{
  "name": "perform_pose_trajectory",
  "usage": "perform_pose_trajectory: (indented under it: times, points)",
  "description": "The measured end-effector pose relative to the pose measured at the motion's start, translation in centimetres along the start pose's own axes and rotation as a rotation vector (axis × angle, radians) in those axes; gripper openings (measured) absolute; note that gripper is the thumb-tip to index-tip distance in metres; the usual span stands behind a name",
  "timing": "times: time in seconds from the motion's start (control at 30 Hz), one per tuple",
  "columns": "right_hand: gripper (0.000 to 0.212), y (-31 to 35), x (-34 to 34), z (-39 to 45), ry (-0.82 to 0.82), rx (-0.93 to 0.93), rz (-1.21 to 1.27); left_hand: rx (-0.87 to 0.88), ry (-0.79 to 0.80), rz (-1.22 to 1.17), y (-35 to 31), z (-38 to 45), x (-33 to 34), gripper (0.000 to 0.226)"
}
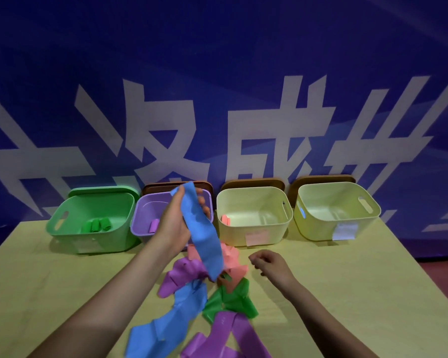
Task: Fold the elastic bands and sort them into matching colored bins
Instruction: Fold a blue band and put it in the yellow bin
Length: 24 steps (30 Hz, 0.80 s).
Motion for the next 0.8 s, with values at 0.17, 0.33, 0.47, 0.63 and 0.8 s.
perform_pose_trajectory:
  times: [0.17,0.33,0.47,0.63,0.8]
  points:
    - [0.014,5.9,-0.4,-1.9,-0.083,-0.208,0.206,-0.135,0.089,0.052,0.8,-1.6,1.6,0.054]
    - [0.015,11.6,0.7,-4.8,0.037,-0.472,0.197,-0.121,0.060,0.281,1.8,-2.7,-0.5,0.042]
    - [0.017,12.9,1.9,-5.6,0.082,-0.545,0.041,-0.076,0.020,0.427,2.2,-3.3,-0.9,0.039]
    - [0.011,12.2,2.1,-5.6,0.095,-0.524,0.092,-0.122,0.114,0.377,2.4,-4.4,-0.9,0.048]
    - [0.011,11.2,2.4,-5.6,0.136,-0.462,0.132,-0.144,0.135,0.443,3.0,-5.3,-0.7,0.050]
Point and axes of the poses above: each hand's wrist, its own z-axis towards the middle knuckle, its own x-axis out of the palm, y = z × x, the point moved 2 cm from there along z, towards the middle knuckle, and after that the axes turned 10 degrees about x, right-handed, at the moved point
